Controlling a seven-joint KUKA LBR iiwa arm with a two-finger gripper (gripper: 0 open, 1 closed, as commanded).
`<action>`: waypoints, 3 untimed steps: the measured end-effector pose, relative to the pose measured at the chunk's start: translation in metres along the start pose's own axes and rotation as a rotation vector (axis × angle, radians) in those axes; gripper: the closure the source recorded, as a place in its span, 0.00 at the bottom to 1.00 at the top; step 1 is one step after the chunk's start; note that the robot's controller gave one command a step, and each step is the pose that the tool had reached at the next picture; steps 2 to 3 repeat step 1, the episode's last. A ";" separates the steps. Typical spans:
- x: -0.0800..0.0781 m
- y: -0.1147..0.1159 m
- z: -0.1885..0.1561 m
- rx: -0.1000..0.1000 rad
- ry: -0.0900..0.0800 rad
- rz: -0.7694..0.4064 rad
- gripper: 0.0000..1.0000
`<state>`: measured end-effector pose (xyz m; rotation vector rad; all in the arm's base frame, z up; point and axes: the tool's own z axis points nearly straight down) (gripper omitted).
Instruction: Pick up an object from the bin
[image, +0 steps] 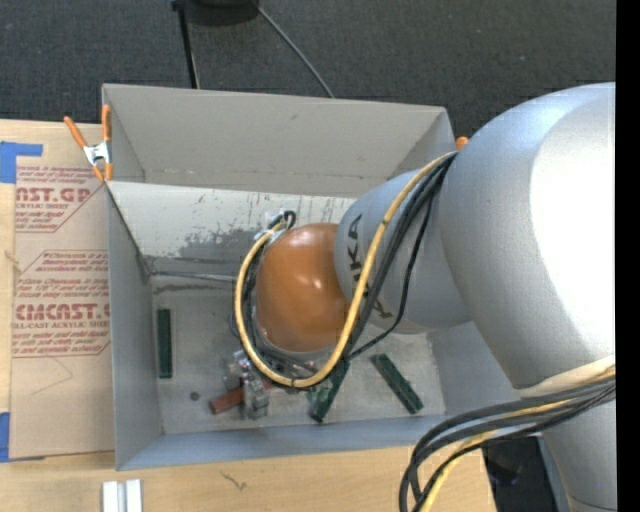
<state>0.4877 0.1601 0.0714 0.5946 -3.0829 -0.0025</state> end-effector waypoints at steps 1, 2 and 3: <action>-0.001 -0.013 -0.148 0.001 -0.005 -0.104 1.00; -0.001 -0.013 -0.148 0.001 -0.005 -0.104 1.00; -0.001 -0.013 -0.148 0.001 -0.005 -0.104 1.00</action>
Offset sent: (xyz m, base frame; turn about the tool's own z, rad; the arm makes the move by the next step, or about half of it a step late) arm 0.0000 0.0000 0.0000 0.0000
